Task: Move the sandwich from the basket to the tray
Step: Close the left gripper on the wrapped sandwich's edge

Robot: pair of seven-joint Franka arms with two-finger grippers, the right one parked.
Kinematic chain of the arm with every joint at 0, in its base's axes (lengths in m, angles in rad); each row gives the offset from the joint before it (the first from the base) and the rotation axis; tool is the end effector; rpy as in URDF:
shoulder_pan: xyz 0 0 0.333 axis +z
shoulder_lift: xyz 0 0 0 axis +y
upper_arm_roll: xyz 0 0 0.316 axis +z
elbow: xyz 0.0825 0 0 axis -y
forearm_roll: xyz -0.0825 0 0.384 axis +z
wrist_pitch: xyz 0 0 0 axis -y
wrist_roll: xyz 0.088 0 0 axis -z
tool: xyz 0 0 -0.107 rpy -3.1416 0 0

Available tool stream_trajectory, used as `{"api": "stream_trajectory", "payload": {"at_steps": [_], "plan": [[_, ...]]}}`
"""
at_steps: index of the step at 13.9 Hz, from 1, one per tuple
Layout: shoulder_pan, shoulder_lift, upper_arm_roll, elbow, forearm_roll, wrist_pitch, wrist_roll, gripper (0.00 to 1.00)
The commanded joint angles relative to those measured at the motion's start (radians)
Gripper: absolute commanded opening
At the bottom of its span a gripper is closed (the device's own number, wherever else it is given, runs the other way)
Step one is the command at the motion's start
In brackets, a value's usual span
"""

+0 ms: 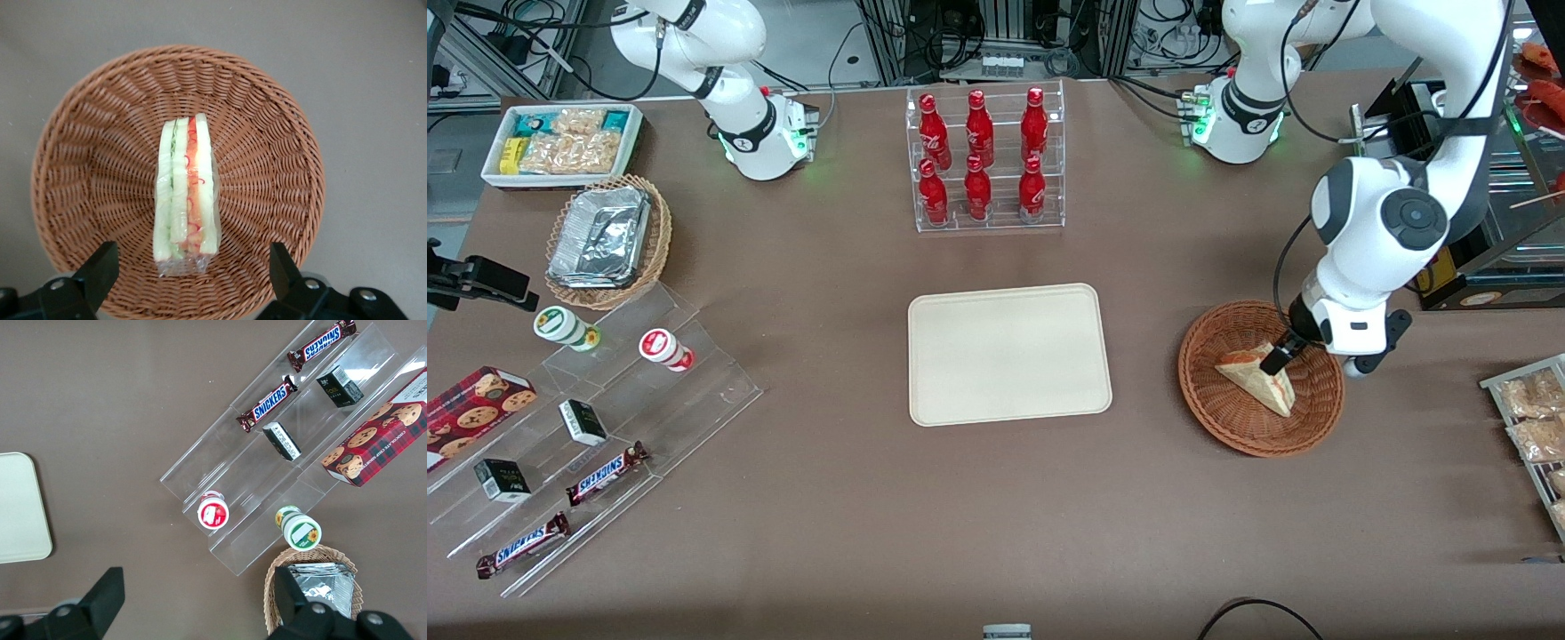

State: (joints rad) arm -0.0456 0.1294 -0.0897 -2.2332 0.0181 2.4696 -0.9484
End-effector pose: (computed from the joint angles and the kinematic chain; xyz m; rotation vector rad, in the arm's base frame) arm 0.5450 -0.0739 0.3237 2.8393 1.2020 0.1426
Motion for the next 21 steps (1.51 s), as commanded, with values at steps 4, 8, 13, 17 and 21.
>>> {"api": "stream_trajectory", "payload": {"at_steps": [4, 8, 13, 17, 21], "plan": [[-0.01, 0.104, 0.001, -0.019, 0.005, 0.127, -0.099, 1.0], [-0.01, 0.141, 0.005, -0.013, 0.008, 0.137, -0.104, 0.61], [-0.01, 0.099, 0.008, 0.103, 0.028, -0.034, -0.102, 0.0], [-0.034, 0.093, -0.056, 0.375, 0.154, -0.421, -0.105, 0.0], [-0.039, 0.099, -0.207, 0.544, 0.149, -0.527, -0.147, 0.0]]}}
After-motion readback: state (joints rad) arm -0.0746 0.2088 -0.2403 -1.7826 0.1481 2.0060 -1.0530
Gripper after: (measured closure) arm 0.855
